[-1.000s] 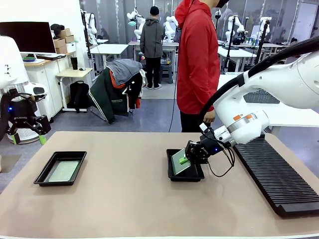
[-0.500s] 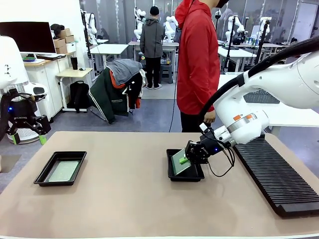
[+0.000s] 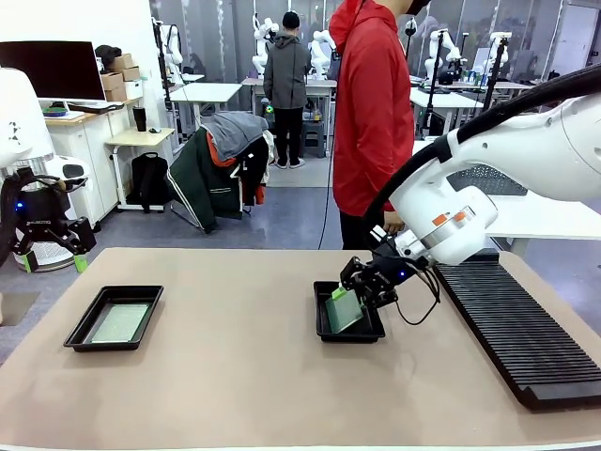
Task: Inspect and transfer BCBs to ESD trays.
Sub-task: Pick up the Blank PCB from the PCB Rack and place it in the right ESD tray.
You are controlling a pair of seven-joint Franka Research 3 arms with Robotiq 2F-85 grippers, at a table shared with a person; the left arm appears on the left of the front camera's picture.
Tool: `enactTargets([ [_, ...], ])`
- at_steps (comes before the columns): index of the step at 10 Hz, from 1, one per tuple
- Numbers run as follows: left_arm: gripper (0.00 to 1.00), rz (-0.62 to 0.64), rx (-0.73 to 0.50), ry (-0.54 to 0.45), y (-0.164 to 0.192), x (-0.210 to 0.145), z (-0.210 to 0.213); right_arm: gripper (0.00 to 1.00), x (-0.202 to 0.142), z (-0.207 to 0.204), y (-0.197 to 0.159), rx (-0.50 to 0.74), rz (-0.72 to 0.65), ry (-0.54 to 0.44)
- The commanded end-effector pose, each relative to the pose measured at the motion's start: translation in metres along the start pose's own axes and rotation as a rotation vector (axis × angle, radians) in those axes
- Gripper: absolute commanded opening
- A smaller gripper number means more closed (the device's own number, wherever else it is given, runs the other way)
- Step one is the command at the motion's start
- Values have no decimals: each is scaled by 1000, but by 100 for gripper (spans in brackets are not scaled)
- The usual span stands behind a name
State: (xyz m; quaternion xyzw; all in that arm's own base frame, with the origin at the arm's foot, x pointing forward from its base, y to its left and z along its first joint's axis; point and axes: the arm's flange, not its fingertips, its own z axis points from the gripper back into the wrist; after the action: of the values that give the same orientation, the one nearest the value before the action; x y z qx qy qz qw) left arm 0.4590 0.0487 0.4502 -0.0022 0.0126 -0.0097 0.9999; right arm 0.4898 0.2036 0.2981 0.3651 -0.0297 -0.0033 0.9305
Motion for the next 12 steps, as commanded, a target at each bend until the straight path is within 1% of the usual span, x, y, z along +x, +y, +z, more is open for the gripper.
enactTargets([
  [1, 94, 2, -2, -4, -1, -1, 0, 73, 3, 8, 24, -103, -15, 0],
  [2, 94, 2, -2, -4, -1, -1, 0, 64, 3, 14, 36, -148, -7, 2],
  [3, 94, 2, -2, -4, -1, -1, 0, 91, 5, 20, 50, -211, -9, 9],
  [4, 94, 2, -2, -4, -1, -1, 0, 83, 7, 26, 62, -296, -20, 17],
  [5, 94, 2, -2, -4, -1, -1, 0, 100, 7, 39, 78, -415, -15, 27],
  [7, 94, 2, -2, -4, -1, -1, 0, 100, 4, 61, 97, -548, -14, 33],
  [8, 94, 2, -2, -4, -1, -1, 0, 100, 2, 71, 103, -594, -16, 34],
  [10, 94, 2, -2, -4, -1, -1, 0, 100, 1, 85, 109, -628, -16, 34],
  [12, 94, 2, -2, -4, -1, -1, 0, 100, 3, 90, 107, -626, -28, 46],
])
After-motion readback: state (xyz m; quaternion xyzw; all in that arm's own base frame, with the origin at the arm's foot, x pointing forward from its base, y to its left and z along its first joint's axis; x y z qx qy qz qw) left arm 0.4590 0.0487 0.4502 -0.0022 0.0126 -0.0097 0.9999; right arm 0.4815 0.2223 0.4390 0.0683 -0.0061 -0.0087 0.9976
